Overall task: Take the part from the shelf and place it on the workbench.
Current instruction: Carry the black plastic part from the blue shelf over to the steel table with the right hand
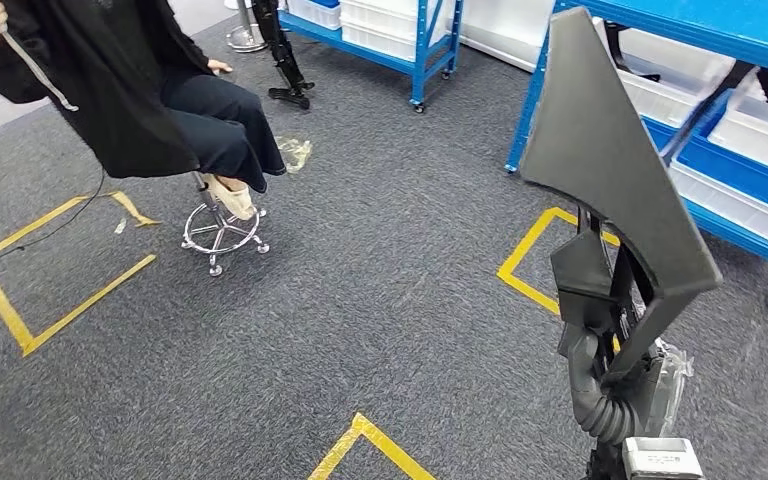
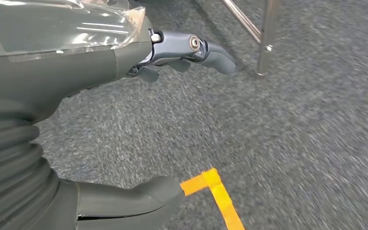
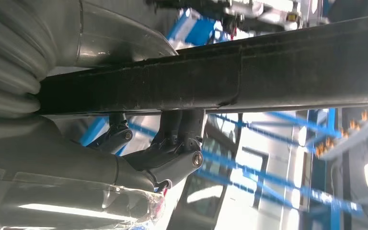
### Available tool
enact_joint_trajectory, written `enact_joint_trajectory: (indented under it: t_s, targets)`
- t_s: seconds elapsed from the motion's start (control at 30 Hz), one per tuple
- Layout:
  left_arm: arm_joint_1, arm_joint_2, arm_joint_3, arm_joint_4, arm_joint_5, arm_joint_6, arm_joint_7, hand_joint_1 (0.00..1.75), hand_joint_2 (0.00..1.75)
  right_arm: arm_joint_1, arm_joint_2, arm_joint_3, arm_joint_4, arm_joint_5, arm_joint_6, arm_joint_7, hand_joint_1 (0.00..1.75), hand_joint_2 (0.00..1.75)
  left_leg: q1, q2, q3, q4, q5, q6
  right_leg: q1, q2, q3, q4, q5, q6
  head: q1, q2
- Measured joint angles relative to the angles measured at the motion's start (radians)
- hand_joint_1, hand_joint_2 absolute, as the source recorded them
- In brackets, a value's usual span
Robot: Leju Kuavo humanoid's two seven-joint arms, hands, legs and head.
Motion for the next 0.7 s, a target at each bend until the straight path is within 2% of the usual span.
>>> enact_joint_trajectory:
  t_s: [0.03, 0.07, 0.1, 0.13, 0.17, 0.2, 0.27, 0.33, 0.37, 0.4, 0.43, 0.47, 0.5, 0.53, 0.57, 0.63, 0.67, 0.7]
  targets:
    - [0.0, -0.006, 0.014, -0.008, -0.027, 0.001, 0.01, 0.0, 1.75, -0.002, 0.002, 0.002, 0.002, 0.001, 0.004, 0.003, 1.75, 1.75, -0.003, 0.011, 0.018, -0.034, 0.008, 0.005, 0.004, -0.01, 0.003, 0.0, -0.001, 0.003, 0.001, 0.0]
    - [0.001, -0.011, 0.028, -0.017, -0.053, 0.002, 0.02, 0.0, 1.75, -0.005, 0.004, 0.004, 0.004, 0.002, 0.007, 0.005, 1.75, 1.75, -0.007, 0.012, 0.021, -0.045, 0.009, 0.009, 0.007, -0.019, 0.006, -0.001, -0.002, 0.008, 0.002, 0.0]
    - [0.004, -0.018, 0.044, -0.024, -0.073, 0.002, 0.028, 0.0, 1.75, -0.008, 0.006, 0.007, 0.007, 0.002, 0.01, 0.006, 1.75, 1.75, -0.009, -0.001, 0.018, -0.046, 0.013, 0.014, 0.008, -0.03, 0.008, -0.002, -0.003, 0.013, 0.003, 0.0]
    - [0.007, -0.023, 0.057, -0.03, -0.085, 0.003, 0.033, 0.0, 1.75, -0.011, 0.008, 0.01, 0.01, 0.002, 0.013, 0.008, 1.75, 1.75, -0.007, -0.011, 0.018, -0.051, 0.017, 0.02, 0.008, -0.028, 0.007, -0.001, -0.005, 0.018, 0.003, 0.0]
    - [0.01, -0.029, 0.069, -0.036, -0.093, 0.003, 0.036, 0.0, 1.75, -0.012, 0.008, 0.013, 0.013, 0.001, 0.016, 0.009, 1.75, 1.75, -0.005, -0.022, 0.019, -0.056, 0.022, 0.027, 0.006, -0.011, 0.004, 0.008, -0.013, 0.022, 0.004, 0.0]
    - [0.013, -0.035, 0.079, -0.041, -0.099, 0.003, 0.038, 0.0, 1.75, -0.014, 0.009, 0.015, 0.016, 0.0, 0.018, 0.009, 1.75, 1.75, -0.003, -0.033, 0.02, -0.061, 0.027, 0.033, 0.005, 0.015, -0.007, 0.034, -0.029, 0.022, 0.005, 0.0]
    - [0.014, -0.046, 0.093, -0.05, -0.112, 0.003, 0.04, 0.0, 1.75, -0.013, 0.009, 0.016, 0.022, -0.003, 0.02, 0.01, 1.75, 1.75, 0.0, -0.057, 0.017, -0.063, 0.034, 0.042, 0.0, 0.075, -0.059, 0.149, -0.083, 0.016, 0.007, 0.0]
    - [0.014, -0.054, 0.104, -0.055, -0.122, 0.003, 0.041, 0.0, 1.75, -0.012, 0.009, 0.016, 0.032, -0.004, 0.02, 0.011, 1.75, 1.75, 0.0, -0.086, 0.013, -0.063, 0.037, 0.044, -0.002, 0.093, -0.118, 0.27, -0.124, 0.018, 0.008, 0.0]
    - [0.015, -0.058, 0.108, -0.057, -0.127, 0.003, 0.041, 0.0, 1.75, -0.012, 0.009, 0.016, 0.036, -0.004, 0.02, 0.011, 1.75, 1.75, 0.0, -0.102, 0.012, -0.062, 0.038, 0.044, -0.003, 0.096, -0.127, 0.286, -0.122, 0.025, 0.008, 0.0]
    - [0.016, -0.06, 0.112, -0.058, -0.134, 0.003, 0.042, 0.0, 1.75, -0.012, 0.009, 0.016, 0.039, -0.003, 0.02, 0.011, 1.75, 1.75, 0.001, -0.118, 0.013, -0.062, 0.038, 0.042, -0.006, 0.099, -0.116, 0.259, -0.104, 0.035, 0.008, 0.0]
    - [0.017, -0.062, 0.117, -0.058, -0.144, 0.003, 0.043, 0.0, 1.75, -0.012, 0.01, 0.016, 0.04, -0.001, 0.02, 0.011, 1.75, 1.75, 0.002, -0.134, 0.013, -0.06, 0.039, 0.04, -0.009, 0.108, -0.087, 0.194, -0.073, 0.046, 0.008, 0.0]
    - [0.017, -0.064, 0.123, -0.06, -0.16, 0.003, 0.046, 0.0, 1.75, -0.012, 0.011, 0.017, 0.041, 0.001, 0.019, 0.011, 1.75, 1.75, 0.002, -0.149, 0.013, -0.058, 0.04, 0.037, -0.014, 0.128, -0.054, 0.12, -0.044, 0.055, 0.009, 0.0]
    - [0.017, -0.067, 0.131, -0.064, -0.181, 0.003, 0.054, 0.0, 1.75, -0.012, 0.012, 0.017, 0.041, 0.004, 0.019, 0.012, 1.75, 1.75, 0.001, -0.163, 0.011, -0.054, 0.039, 0.032, -0.016, 0.144, -0.027, 0.058, -0.02, 0.057, 0.009, 0.0]
    - [0.018, -0.07, 0.142, -0.069, -0.205, 0.003, 0.064, 0.0, 1.75, -0.012, 0.014, 0.017, 0.041, 0.007, 0.02, 0.014, 1.75, 1.75, 0.001, -0.174, 0.007, -0.051, 0.039, 0.026, -0.017, 0.156, -0.012, 0.02, -0.007, 0.053, 0.009, 0.0]
    - [0.019, -0.074, 0.154, -0.075, -0.231, 0.003, 0.077, 0.0, 1.75, -0.012, 0.016, 0.017, 0.041, 0.009, 0.021, 0.017, 1.75, 1.75, 0.0, -0.183, 0.003, -0.05, 0.039, 0.019, -0.015, 0.161, -0.008, 0.008, -0.004, 0.045, 0.009, 0.0]
    - [0.025, -0.086, 0.185, -0.089, -0.277, 0.003, 0.1, 0.0, 1.75, -0.017, 0.019, 0.018, 0.043, 0.011, 0.031, 0.023, 1.75, 1.75, 0.003, -0.194, -0.004, -0.049, 0.043, 0.007, -0.012, 0.143, -0.005, 0.007, 0.002, 0.027, 0.008, 0.0]
    - [0.027, -0.093, 0.2, -0.096, -0.297, 0.003, 0.11, 0.0, 1.75, -0.022, 0.021, 0.02, 0.045, 0.011, 0.037, 0.024, 1.75, 1.75, 0.004, -0.18, -0.009, -0.042, 0.038, 0.002, -0.014, 0.133, -0.003, 0.006, 0.005, 0.019, 0.008, 0.0]
    - [0.028, -0.101, 0.217, -0.104, -0.316, 0.003, 0.119, 0.0, 1.75, -0.026, 0.022, 0.023, 0.048, 0.009, 0.043, 0.025, 1.75, 1.75, 0.004, -0.154, -0.021, -0.02, 0.023, -0.001, -0.016, 0.122, -0.002, 0.003, 0.008, 0.012, 0.005, 0.0]
